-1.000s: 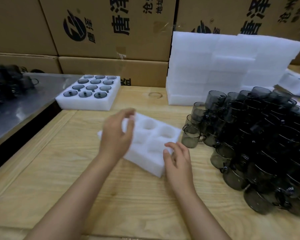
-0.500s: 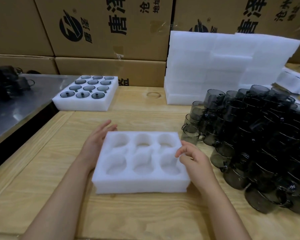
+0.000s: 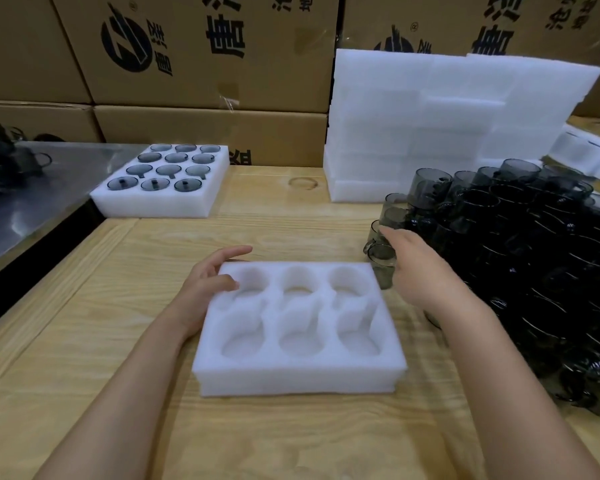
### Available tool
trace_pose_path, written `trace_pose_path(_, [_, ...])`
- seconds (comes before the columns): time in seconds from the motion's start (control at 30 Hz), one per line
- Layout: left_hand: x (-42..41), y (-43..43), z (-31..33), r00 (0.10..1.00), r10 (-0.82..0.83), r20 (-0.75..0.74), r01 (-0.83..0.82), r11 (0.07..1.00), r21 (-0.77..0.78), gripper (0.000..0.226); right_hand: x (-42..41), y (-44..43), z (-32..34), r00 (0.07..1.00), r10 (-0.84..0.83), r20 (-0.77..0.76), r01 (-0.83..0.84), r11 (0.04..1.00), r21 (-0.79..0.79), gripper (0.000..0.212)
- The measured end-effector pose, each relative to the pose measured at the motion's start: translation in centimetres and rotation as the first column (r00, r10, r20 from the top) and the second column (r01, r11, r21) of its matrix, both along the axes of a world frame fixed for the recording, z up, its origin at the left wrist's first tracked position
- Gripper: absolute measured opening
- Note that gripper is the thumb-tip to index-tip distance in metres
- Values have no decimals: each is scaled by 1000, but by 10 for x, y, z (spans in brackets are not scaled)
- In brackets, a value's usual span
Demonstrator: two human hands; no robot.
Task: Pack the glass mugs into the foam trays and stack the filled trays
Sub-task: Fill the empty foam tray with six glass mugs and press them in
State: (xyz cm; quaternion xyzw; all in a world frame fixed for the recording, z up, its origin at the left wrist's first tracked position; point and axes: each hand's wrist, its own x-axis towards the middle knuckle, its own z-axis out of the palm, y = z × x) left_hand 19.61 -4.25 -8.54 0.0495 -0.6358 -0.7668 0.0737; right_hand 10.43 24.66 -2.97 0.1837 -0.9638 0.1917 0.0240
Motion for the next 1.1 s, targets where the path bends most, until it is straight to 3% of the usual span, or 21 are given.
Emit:
trace_pose_path(0.13, [1, -1, 2, 1000, 8, -13, -8, 1000, -3, 61, -20, 0, 1, 979, 64, 196, -113, 962, 250, 71])
trace_pose_path(0.27, [2, 1, 2, 1000, 17, -7, -17, 1000, 5, 58, -25, -2, 6, 988, 31, 149, -81, 937, 340, 66])
trace_pose_path(0.5, [1, 3, 5, 999, 23, 32, -24, 999, 37, 58, -21, -12, 14, 971, 34, 235, -144, 872, 468, 62])
trace_pose_path(0.6, [5, 5, 3, 1000, 5, 18, -7, 994, 112, 50, -18, -16, 22, 982, 51, 181, -133, 867, 481, 56])
trace_pose_path(0.77, [3, 5, 4, 998, 48, 45, -49, 998, 26, 54, -10, -21, 42, 998, -51, -25, 57, 903, 427, 53])
trace_pose_path(1.03, [0, -1, 0, 996, 76, 47, -77, 997, 21, 46, 5, -27, 78, 935, -107, -338, 191, 955, 228, 38])
trace_pose_path(1.1, [-1, 1, 0, 996, 71, 47, -72, 997, 16, 52, 8, -27, 83, 927, -110, -358, 174, 973, 150, 36])
